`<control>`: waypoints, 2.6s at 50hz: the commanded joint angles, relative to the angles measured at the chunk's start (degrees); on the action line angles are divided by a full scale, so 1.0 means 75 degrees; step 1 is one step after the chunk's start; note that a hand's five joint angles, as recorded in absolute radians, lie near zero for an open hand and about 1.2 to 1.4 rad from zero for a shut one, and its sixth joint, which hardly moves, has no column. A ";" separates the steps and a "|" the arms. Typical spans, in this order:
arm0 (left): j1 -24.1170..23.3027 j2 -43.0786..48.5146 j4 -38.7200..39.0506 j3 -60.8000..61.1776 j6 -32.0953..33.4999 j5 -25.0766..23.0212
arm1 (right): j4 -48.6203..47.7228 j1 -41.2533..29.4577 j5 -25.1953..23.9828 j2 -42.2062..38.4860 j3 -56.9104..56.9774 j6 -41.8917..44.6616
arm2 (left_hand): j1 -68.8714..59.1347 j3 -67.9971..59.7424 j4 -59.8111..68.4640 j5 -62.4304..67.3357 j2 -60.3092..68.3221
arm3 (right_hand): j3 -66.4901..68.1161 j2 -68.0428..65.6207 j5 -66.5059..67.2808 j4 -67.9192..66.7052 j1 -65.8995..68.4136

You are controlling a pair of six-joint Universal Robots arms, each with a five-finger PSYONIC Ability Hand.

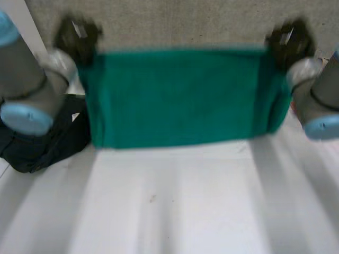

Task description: Fold the laundry.

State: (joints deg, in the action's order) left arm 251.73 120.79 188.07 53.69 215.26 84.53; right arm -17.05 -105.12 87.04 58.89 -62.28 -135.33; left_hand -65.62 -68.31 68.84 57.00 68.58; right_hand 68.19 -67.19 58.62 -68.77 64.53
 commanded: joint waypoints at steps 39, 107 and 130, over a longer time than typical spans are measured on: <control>0.0642 0.0675 0.1607 0.5017 -0.0296 -0.0559 | 0.0293 0.0141 -0.1597 -0.0610 -0.2501 -0.1421 | -0.1917 -0.1558 0.1489 0.1734 0.1523 | 0.1575 -0.1708 0.1518 -0.1497 0.2063; 0.1838 0.1496 0.1748 0.3600 0.0009 -0.1743 | 0.0211 0.0492 -0.1304 -0.0927 -0.2560 -0.1561 | 0.0368 0.0727 -0.0797 -0.0552 -0.0763 | 0.1575 -0.1708 0.1518 -0.1497 0.2063; 0.1615 0.1030 0.1469 0.4019 0.0337 -0.1743 | 0.0432 0.0445 -0.1269 -0.0752 -0.2560 -0.1550 | -0.1917 -0.1558 0.1489 0.1734 0.1523 | 0.1575 -0.1708 0.1518 -0.1497 0.2063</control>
State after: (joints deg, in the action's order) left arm 264.14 132.72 201.14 80.72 216.65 71.35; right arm -15.13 -101.73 77.35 52.09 -81.44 -147.04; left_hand -62.45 -61.19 61.25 50.64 61.96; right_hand 68.23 -67.19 58.88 -68.79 64.53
